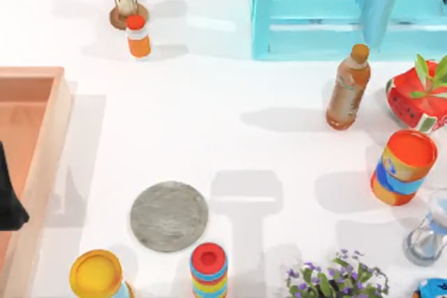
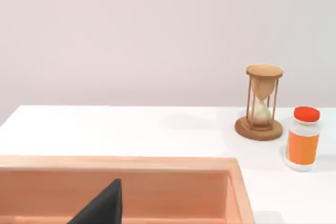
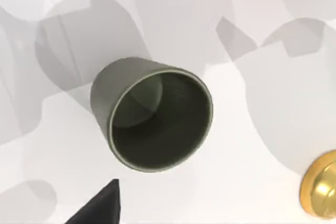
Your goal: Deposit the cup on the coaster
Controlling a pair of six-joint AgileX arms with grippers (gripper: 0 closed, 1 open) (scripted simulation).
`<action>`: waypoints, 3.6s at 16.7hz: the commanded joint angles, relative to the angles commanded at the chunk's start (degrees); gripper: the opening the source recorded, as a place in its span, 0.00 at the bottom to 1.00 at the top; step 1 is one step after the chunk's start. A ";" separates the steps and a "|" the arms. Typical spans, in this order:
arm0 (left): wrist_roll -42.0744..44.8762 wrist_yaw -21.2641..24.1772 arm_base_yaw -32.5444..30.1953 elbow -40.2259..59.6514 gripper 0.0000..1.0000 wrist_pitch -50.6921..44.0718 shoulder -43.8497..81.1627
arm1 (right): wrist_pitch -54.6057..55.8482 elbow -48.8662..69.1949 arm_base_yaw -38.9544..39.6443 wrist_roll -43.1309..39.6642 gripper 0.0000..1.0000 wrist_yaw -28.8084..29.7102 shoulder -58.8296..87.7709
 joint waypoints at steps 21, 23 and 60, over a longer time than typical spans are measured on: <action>0.00 0.00 0.00 0.00 1.00 0.00 0.00 | -2.60 1.35 -4.02 -24.86 1.00 1.05 22.88; 0.00 0.00 0.00 0.00 1.00 0.00 0.00 | 2.61 -2.29 -3.64 -24.38 1.00 1.09 24.35; 0.00 0.00 0.00 0.00 1.00 0.00 0.00 | 1.96 5.12 -0.76 -10.46 0.00 4.08 26.00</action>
